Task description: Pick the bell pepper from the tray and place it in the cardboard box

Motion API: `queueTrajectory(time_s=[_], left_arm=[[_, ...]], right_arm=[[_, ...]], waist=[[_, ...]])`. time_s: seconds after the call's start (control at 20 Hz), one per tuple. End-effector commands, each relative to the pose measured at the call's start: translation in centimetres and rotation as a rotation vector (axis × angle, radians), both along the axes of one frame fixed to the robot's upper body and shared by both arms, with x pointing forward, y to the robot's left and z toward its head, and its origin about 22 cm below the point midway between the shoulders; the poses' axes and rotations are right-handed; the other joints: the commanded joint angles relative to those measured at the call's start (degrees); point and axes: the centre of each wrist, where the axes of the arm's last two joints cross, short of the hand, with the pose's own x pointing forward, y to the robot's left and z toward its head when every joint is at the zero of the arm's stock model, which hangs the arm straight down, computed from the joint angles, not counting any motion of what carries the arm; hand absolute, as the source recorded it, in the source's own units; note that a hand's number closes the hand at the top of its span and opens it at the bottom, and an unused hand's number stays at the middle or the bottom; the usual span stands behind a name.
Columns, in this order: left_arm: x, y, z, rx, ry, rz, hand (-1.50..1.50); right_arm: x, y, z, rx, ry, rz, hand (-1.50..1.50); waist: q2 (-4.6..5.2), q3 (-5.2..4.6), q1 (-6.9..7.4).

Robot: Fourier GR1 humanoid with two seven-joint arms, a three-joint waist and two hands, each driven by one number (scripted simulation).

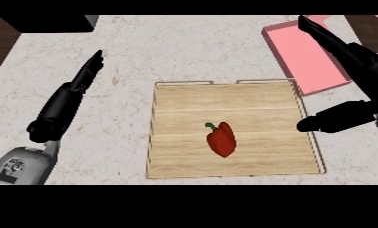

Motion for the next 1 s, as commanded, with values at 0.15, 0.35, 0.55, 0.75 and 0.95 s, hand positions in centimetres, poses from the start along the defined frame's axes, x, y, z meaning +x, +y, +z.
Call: queueTrajectory(time_s=[0.15,0.35,0.55,0.75,0.95], left_arm=[[0.5,1.5,0.2,-0.001,0.011,-0.019,0.0],[0.2,0.2,0.4,0.006,0.005,-0.068,0.0],[1.1,-0.3,0.7,0.004,-0.003,-0.043,0.0],[0.8,0.0,0.2,0.008,0.021,-0.058,0.0],[0.4,-0.5,0.1,0.0,-0.008,-0.04,0.0]], right_arm=[[-2.4,1.1,2.2,-0.331,-0.079,0.076,-1.5],[-2.8,3.1,3.6,-0.592,-0.08,0.095,-1.5],[-5.9,6.6,4.2,-0.735,-0.072,0.135,-1.5],[-8.6,9.9,4.6,-0.839,-0.113,0.061,-1.5],[-9.9,11.8,4.3,-0.932,-0.055,0.055,-1.5]], waist=[[-0.3,-0.13,-0.06],[-0.31,-0.16,0.87],[-0.31,-0.16,0.29],[-0.33,-0.16,0.31],[-0.27,-0.12,0.6]])
